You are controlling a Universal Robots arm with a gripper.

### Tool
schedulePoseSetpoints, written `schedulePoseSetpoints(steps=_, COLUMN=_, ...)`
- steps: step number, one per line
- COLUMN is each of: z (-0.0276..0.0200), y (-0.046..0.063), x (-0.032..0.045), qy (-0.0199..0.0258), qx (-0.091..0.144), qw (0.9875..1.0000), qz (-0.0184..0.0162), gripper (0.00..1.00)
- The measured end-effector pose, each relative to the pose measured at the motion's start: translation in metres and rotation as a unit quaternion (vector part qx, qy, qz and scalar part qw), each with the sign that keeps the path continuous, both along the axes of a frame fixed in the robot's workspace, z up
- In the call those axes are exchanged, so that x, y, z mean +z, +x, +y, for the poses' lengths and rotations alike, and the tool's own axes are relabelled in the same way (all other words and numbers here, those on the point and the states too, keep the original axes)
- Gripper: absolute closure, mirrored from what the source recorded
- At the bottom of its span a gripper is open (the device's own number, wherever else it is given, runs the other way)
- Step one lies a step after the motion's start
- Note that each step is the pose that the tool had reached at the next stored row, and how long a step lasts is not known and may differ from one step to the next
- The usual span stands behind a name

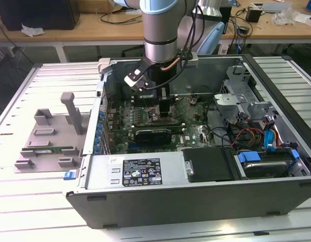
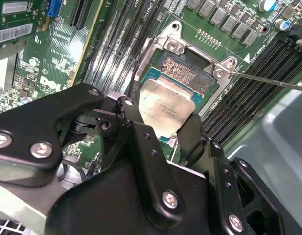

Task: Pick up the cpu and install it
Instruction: 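Place the cpu into insertion slot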

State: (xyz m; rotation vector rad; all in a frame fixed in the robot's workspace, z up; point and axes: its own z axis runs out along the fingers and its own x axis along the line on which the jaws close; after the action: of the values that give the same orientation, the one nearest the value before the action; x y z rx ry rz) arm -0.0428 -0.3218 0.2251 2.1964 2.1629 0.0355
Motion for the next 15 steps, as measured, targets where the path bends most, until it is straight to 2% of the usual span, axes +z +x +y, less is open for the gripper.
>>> schedulePoseSetpoints(steps=9, z=0.0030, y=-0.0001, x=-0.0007, qy=-0.0003, qx=0.005, qw=1.0000, qz=-0.0001, gripper=0.45)
schedulePoseSetpoints(steps=14, z=0.0066, y=-0.0002, x=-0.0015, qy=-0.0056, qx=0.011, qw=0.9999, qz=0.0006, gripper=0.45)
schedulePoseSetpoints(steps=15, z=0.0084, y=-0.0002, x=-0.0018, qy=-0.0083, qx=0.012, qw=0.9999, qz=0.0013, gripper=0.45)
